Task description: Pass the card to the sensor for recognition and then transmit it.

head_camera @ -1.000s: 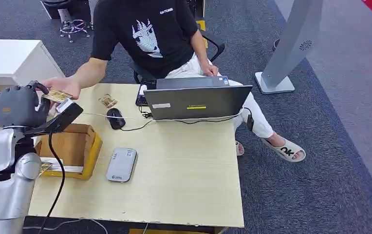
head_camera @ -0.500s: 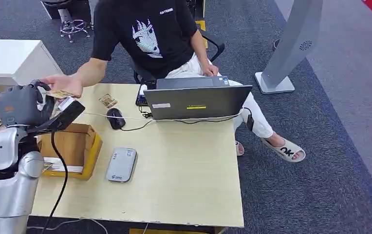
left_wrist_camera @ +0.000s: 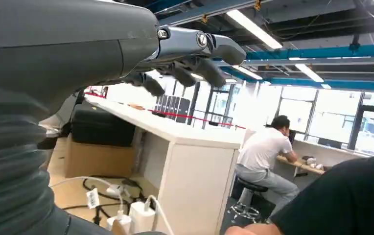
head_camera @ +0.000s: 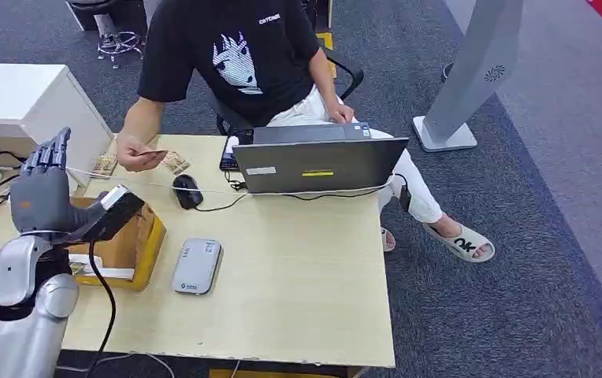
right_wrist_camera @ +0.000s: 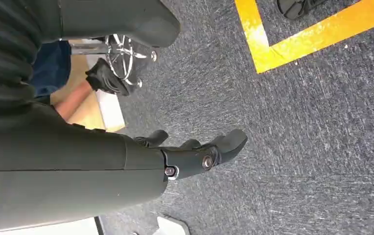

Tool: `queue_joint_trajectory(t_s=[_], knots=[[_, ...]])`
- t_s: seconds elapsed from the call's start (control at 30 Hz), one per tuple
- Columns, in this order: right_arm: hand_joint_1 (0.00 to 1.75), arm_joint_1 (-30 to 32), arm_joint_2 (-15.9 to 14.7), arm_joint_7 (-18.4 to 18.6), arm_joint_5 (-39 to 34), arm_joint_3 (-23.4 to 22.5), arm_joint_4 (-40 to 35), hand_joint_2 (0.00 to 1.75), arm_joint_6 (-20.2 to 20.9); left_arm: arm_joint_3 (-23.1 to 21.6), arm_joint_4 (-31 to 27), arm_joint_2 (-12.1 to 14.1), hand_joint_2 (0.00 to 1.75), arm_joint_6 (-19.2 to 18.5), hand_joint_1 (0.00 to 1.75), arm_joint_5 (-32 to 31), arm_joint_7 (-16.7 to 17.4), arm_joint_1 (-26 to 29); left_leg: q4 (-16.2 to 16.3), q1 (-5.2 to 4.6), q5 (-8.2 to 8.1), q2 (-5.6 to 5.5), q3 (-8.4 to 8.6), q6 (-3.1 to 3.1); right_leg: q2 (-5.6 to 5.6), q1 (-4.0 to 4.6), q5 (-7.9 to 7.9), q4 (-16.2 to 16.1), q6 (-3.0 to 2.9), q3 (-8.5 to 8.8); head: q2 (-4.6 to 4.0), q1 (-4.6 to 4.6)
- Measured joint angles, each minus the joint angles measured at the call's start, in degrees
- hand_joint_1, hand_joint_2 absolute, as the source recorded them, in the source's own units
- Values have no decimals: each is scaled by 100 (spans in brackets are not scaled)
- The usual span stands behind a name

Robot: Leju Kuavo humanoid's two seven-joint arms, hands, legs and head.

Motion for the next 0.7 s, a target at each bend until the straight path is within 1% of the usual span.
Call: queue_joint_trajectory(t_s=[0.13,0.33,0.47,0.6,0.63,0.7], knots=[[0,1,0,-2,4,-57,0,175,2,37,-225,0,175,37,0,59,-20,317,0,0,0,-1,-1,0,-1,0,0,0,0,0,0,0],[0,13,0,-77,-46,-142,-2,175,-11,223,-715,0,175,330,0,168,-293,887,-1,0,0,0,0,0,-1,0,-1,0,1,0,0,0],[0,12,0,-79,-44,-188,-2,175,-18,297,-924,0,175,334,0,170,-293,1090,-1,0,0,-4,-2,1,-6,0,-4,0,6,1,0,-2],[0,13,0,-79,-46,-208,-4,175,-24,326,-1018,0,175,350,0,177,-308,1172,-1,0,0,-4,-4,1,-5,0,-4,0,6,3,0,0],[0,11,0,-77,-55,-216,-4,175,-37,348,-1047,-2,175,413,0,195,-354,1224,-1,0,0,-2,-4,1,-5,0,-4,0,6,4,0,0],[0,15,2,-50,-100,-247,-4,175,-85,419,-1286,-26,175,764,0,207,-539,1576,-4,0,-10,14,2,-5,13,0,-4,1,6,6,0,-2]])
